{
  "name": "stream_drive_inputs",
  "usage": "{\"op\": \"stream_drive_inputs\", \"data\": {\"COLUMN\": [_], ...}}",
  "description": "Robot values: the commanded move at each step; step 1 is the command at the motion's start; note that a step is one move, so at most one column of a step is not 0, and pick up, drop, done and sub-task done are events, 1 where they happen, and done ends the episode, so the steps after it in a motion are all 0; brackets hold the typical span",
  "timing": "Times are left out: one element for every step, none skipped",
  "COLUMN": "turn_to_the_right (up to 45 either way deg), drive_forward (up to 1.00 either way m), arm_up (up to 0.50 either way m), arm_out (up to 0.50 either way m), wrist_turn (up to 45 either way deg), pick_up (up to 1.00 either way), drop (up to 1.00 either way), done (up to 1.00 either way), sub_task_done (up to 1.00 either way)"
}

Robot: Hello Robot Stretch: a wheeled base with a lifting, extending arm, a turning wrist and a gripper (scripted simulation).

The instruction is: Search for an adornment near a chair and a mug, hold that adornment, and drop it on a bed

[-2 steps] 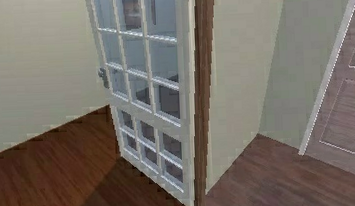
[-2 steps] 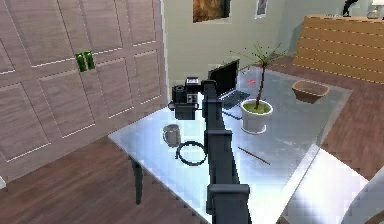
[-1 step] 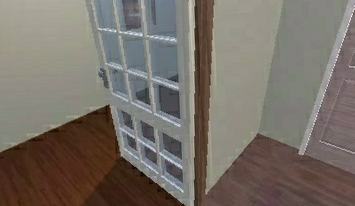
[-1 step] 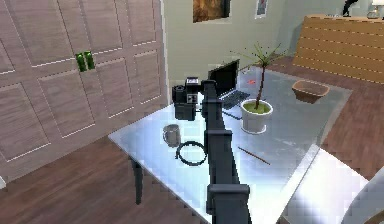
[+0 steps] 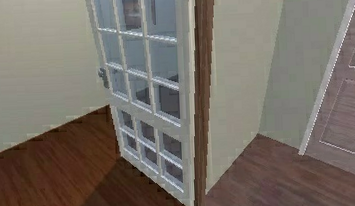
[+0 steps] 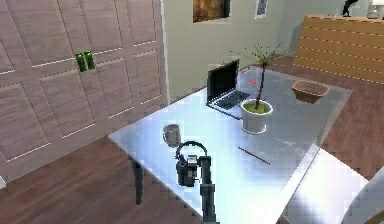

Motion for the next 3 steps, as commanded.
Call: {"op": "stream_drive_inputs", "data": {"turn_to_the_right": [0.0,0.0,0.0], "drive_forward": [0.00,0.00,0.00], "arm_up": [0.00,0.10,0.30], "arm_out": [0.00,0.00,0.00], "wrist_turn": [0.0,0.0,0.0], "pick_up": [1.00,0.00,0.00], "drop": [0.00,0.00,0.00], "done": [0.00,0.00,0.00], "sub_task_done": [0.00,0.00,0.00]}}
